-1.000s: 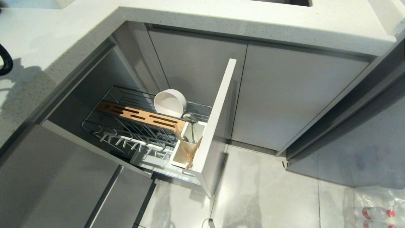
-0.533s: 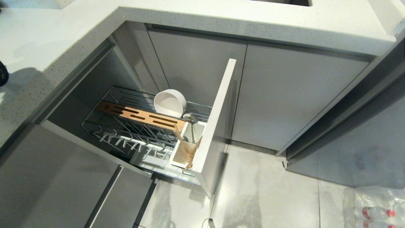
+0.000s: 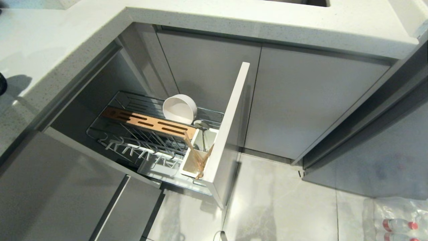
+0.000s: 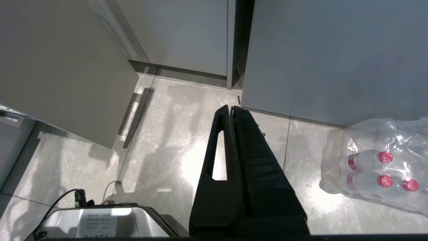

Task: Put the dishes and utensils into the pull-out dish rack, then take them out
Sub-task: Pick up the plate and place it in the cupboard

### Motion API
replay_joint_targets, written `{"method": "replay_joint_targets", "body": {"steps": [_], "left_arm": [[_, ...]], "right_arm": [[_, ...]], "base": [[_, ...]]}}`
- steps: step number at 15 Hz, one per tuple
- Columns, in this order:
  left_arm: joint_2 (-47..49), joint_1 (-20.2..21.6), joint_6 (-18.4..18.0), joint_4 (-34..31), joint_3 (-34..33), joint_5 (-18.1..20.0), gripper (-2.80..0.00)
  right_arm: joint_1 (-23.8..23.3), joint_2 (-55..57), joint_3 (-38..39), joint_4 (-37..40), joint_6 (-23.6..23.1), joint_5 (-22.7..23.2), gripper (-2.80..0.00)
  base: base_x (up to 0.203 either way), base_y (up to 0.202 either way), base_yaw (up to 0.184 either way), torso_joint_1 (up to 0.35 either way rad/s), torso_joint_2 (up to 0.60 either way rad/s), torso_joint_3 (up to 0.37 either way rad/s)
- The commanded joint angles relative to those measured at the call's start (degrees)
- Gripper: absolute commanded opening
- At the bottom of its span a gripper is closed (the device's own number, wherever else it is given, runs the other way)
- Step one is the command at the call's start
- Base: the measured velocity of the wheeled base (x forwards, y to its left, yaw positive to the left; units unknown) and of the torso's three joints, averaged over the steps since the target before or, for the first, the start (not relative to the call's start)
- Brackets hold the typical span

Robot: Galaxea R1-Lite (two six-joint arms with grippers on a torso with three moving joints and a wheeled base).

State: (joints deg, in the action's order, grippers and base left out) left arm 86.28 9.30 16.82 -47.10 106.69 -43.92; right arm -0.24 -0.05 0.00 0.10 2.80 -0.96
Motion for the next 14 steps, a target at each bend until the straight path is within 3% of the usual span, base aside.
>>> {"method": "replay_joint_targets", "body": {"steps": [1, 10, 11, 14], "left_arm": [[-0.15, 0.98, 0.73, -0.36, -0.57, 0.79, 0.0], [-0.26, 3.71, 4.09, -0.18, -1.49, 6.21, 0.0], [-0.33, 4.02, 4.09, -0.18, -1.47, 6.22, -2.8], [-0.77, 4.15, 4.12, -0.18, -2.07, 6.73, -2.8]], "right_arm": [[-0.02, 0.05, 0.09, -0.01, 0.01, 0.0, -2.8], [-0.02, 0.05, 0.09, -0.01, 0.01, 0.0, -2.8], [-0.02, 0.05, 0.09, -0.01, 0.01, 0.0, -2.8], [-0.02, 0.05, 0.09, -0.01, 0.01, 0.0, -2.8]], "base": [[0.0, 0.0, 0.0, 0.0, 0.0, 0.0], [0.0, 0.0, 0.0, 0.0, 0.0, 0.0], [0.0, 0.0, 0.0, 0.0, 0.0, 0.0], [0.0, 0.0, 0.0, 0.0, 0.0, 0.0]]}}
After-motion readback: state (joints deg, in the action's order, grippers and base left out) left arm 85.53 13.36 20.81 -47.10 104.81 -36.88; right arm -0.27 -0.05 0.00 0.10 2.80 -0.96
